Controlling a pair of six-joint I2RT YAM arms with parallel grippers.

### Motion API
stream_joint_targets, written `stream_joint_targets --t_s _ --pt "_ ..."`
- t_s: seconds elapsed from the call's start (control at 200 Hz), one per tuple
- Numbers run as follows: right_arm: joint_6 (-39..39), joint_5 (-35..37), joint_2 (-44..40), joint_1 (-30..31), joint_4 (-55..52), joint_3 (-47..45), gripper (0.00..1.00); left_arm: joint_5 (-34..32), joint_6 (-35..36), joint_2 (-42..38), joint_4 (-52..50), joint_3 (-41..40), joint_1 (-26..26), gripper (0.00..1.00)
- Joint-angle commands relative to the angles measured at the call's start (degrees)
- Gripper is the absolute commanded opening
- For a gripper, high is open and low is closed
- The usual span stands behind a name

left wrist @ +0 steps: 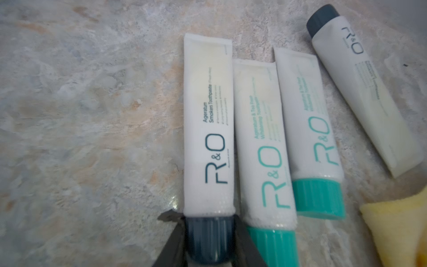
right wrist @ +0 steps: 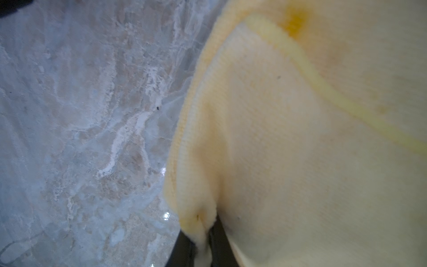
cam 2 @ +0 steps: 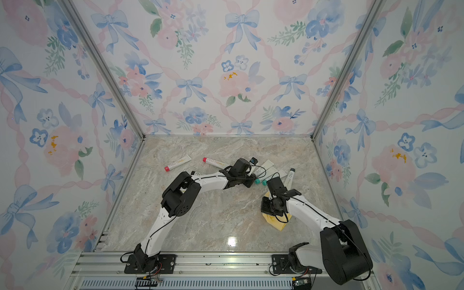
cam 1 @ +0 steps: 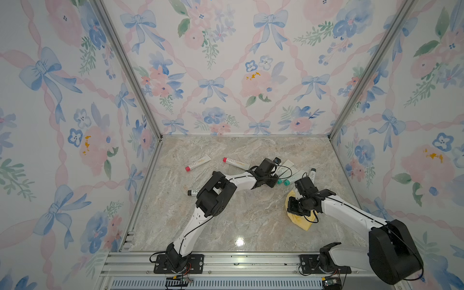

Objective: Wipe the surface of the toothpaste tube
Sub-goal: Move the toothpaste to the center of the board.

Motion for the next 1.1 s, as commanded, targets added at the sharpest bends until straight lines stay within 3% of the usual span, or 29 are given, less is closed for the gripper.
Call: stream_joint_targets --t_s 0.0,0.15,0.375,0.755,1.095 --pt "0.35 0.16 0.10 0.51 0.19 -0.66 0.13 1.08 -1.31 0.56 -2.92 -0.30 -0.80 0.48" --pt "0.15 0.08 0.11 0.49 0.45 -1.27 0.13 -1.46 -1.49 -5.64 -2.94 -3.97 0.12 0.68" --pt "0.42 -0.32 0.76 0.64 1.55 -1.57 0.13 -4.84 -1.68 -14.07 -3.02 -8.93 4.87 0.77" --pt "0.01 -0.32 1.66 0.67 1.65 -1.33 0.13 -4.05 -4.58 -14.21 -2.89 -9.30 18.40 0.80" --pt "-0.42 0.10 1.48 0.41 2.12 -2.58 0.13 -4.41 -7.33 -11.79 -2.83 -8.36 24.63 0.81"
